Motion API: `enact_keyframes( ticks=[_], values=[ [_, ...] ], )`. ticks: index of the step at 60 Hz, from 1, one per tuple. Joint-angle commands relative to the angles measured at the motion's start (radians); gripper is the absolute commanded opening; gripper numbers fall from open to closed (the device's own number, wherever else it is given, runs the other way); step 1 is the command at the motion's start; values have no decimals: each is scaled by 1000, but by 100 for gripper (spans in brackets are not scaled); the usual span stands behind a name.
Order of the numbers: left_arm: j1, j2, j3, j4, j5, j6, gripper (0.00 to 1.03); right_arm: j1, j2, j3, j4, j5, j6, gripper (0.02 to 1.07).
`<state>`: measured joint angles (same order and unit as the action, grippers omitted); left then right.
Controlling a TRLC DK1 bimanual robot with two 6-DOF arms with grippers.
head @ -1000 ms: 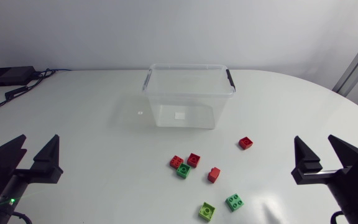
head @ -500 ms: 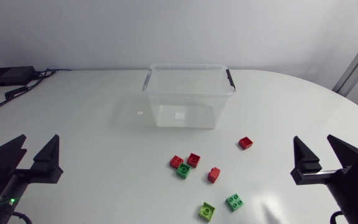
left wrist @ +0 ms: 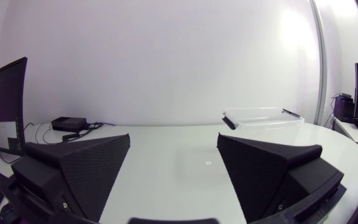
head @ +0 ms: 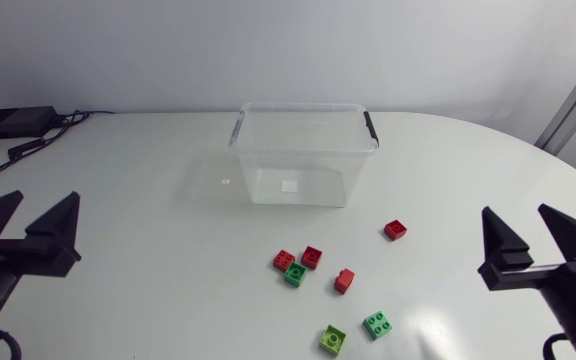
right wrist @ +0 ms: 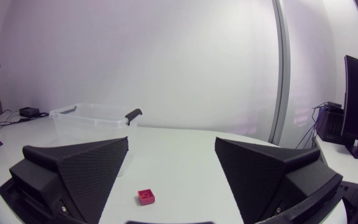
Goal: Place the duplo bricks in the container
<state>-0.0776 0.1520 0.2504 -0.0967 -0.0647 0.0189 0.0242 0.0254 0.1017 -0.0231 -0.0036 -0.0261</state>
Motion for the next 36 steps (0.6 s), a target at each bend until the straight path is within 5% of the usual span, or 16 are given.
enact_keyframes(
  ticks=[1, 15, 26, 32, 36],
  values=[
    [-30, 136, 113, -18, 5, -10, 98, 8, 54, 66, -3, -1, 5, 102],
    [-93, 560, 354, -146, 42, -7, 93, 6, 205, 153, -3, 2, 5, 102],
    [-106, 886, 517, -235, 212, 10, 91, -6, 384, 237, -18, 1, 3, 102],
    [-108, 1064, 609, -264, 281, 116, 90, -29, 495, 286, -41, -6, 3, 102],
    [-129, 1215, 690, -301, 290, 312, 89, -52, 573, 320, -61, -18, 3, 102]
  ],
)
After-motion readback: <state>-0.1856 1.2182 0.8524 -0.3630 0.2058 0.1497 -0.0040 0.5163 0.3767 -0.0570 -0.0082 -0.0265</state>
